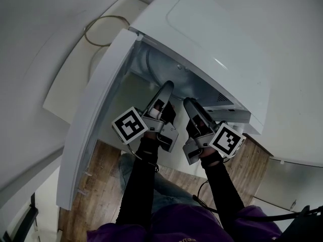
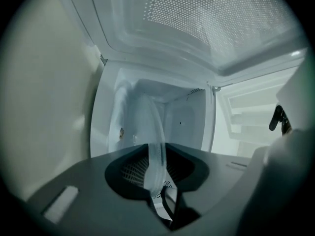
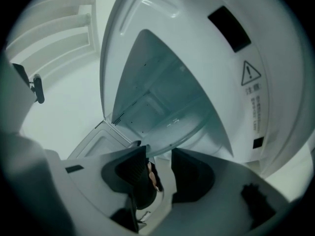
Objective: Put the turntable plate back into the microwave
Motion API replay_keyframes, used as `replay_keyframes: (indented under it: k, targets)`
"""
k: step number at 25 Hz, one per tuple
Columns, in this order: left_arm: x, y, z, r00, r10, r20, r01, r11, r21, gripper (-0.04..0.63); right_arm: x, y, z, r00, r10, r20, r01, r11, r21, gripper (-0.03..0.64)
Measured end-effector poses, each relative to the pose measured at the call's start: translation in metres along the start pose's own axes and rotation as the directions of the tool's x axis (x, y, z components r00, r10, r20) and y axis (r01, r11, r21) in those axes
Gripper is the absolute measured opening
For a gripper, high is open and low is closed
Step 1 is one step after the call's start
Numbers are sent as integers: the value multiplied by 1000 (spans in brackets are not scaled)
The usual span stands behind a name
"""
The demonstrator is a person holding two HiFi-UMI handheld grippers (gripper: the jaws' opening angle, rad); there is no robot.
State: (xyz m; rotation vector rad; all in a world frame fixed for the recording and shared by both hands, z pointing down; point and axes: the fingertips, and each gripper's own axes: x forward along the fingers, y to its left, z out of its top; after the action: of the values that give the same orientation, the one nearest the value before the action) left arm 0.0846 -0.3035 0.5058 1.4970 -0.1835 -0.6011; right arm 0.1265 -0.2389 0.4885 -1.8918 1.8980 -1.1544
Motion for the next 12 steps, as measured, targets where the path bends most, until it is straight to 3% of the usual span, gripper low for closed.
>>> replay_keyframes:
  k: [12]
  targets:
    - [8, 6, 3, 1000, 11, -7, -11, 1000, 4, 104, 5, -5, 3, 1000, -2, -4, 2, 1000, -2, 158]
